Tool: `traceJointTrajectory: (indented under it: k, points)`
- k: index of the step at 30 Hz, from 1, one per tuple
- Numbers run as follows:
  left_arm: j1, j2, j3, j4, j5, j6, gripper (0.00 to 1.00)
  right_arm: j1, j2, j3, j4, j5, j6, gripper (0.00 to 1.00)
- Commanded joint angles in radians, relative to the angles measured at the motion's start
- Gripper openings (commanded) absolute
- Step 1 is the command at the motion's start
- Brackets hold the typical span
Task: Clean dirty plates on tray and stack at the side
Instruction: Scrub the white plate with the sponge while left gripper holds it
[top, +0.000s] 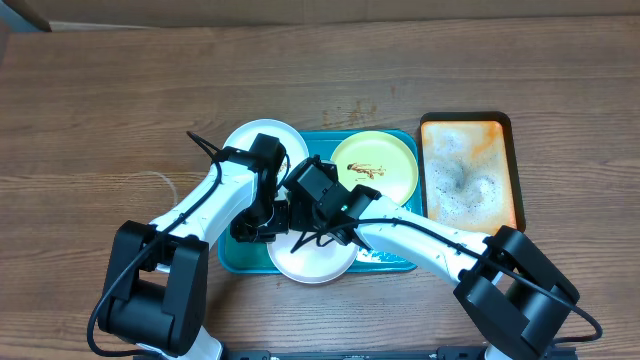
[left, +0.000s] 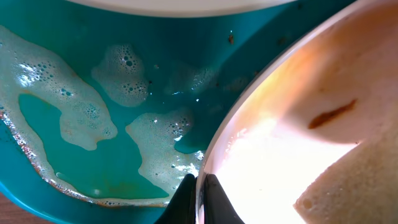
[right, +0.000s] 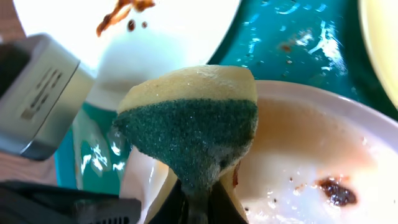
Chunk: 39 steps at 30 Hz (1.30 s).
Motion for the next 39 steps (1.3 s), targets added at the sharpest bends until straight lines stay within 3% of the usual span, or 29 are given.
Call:
traceJointTrajectory:
  k: [1,9,16,39]
  points:
    - [-0.002,0.005,0.01,0.002,-0.003,-0.006,0.04,0.004,0.007,-0.003,0.008,0.021,0.14,0.04]
    - [-0.002,0.005,0.01,0.001,-0.003,-0.006,0.04,0.004,0.007,-0.068,0.056,0.024,0.3,0.04]
    - [-0.002,0.005,0.01,0.001,-0.003,-0.006,0.04,0.004,0.007,-0.124,0.202,0.021,0.268,0.04]
    - [-0.002,0.005,0.01,0.001,-0.003,-0.007,0.04,0.052,0.019,-0.124,0.278,0.042,0.357,0.04]
